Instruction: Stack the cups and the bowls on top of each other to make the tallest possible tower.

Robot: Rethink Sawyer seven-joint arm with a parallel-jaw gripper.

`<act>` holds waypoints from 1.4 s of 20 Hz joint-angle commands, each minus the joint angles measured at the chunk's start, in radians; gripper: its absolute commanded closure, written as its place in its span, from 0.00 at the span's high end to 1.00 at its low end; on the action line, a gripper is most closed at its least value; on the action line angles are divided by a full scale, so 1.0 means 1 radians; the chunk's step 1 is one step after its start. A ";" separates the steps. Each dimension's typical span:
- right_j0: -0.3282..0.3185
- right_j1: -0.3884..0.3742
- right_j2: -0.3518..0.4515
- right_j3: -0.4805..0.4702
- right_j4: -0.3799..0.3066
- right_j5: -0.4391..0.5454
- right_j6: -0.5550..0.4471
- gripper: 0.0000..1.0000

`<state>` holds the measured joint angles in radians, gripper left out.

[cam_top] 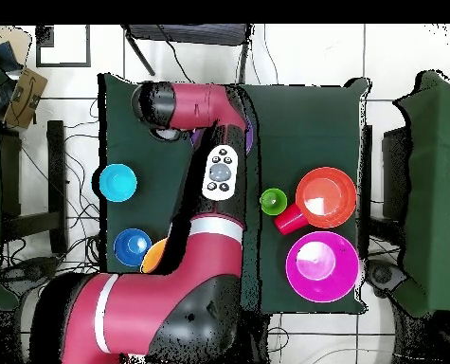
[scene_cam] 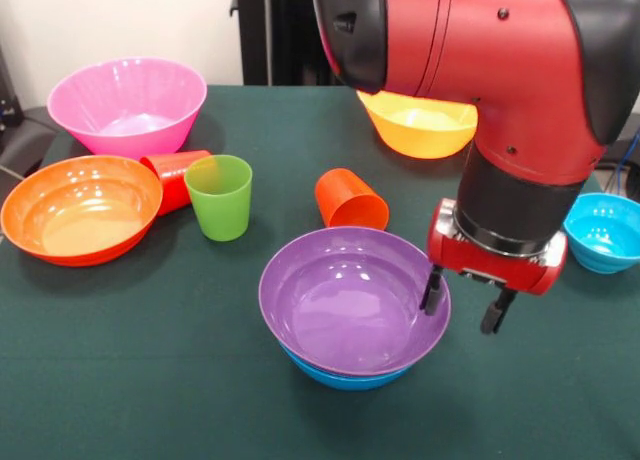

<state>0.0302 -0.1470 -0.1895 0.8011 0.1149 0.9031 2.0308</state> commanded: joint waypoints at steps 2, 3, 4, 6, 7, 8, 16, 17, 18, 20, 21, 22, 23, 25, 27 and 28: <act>0.004 -0.099 0.151 0.230 -0.095 0.010 -0.283 1.00; 0.003 -0.111 0.155 0.250 -0.097 0.006 -0.283 1.00; 0.004 -0.122 0.156 0.265 -0.101 0.000 -0.279 1.00; 0.004 -0.139 0.156 0.286 -0.110 0.002 -0.273 1.00; 0.005 -0.147 0.156 0.297 -0.113 -0.001 -0.270 1.00; 0.006 -0.155 0.155 0.310 -0.118 -0.002 -0.267 1.00; 0.018 -0.204 0.166 0.416 -0.145 -0.024 -0.210 1.00; 0.019 -0.205 0.168 0.424 -0.152 -0.028 -0.206 1.00; 0.019 -0.203 0.170 0.426 -0.159 -0.027 -0.203 1.00; 0.023 -0.202 0.168 0.430 -0.172 -0.025 -0.193 1.00; 0.019 -0.205 0.173 0.438 -0.174 -0.030 -0.191 1.00; 0.016 -0.208 0.178 0.446 -0.176 -0.035 -0.190 1.00; 0.012 -0.213 0.183 0.453 -0.177 -0.039 -0.192 1.00; 0.004 -0.226 0.193 0.467 -0.180 -0.035 -0.197 1.00; 0.002 -0.230 0.197 0.481 -0.189 -0.043 -0.193 1.00; -0.002 -0.229 0.200 0.487 -0.196 -0.049 -0.194 1.00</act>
<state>0.0369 -0.3609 -0.1317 1.1711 0.0061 0.9026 2.0308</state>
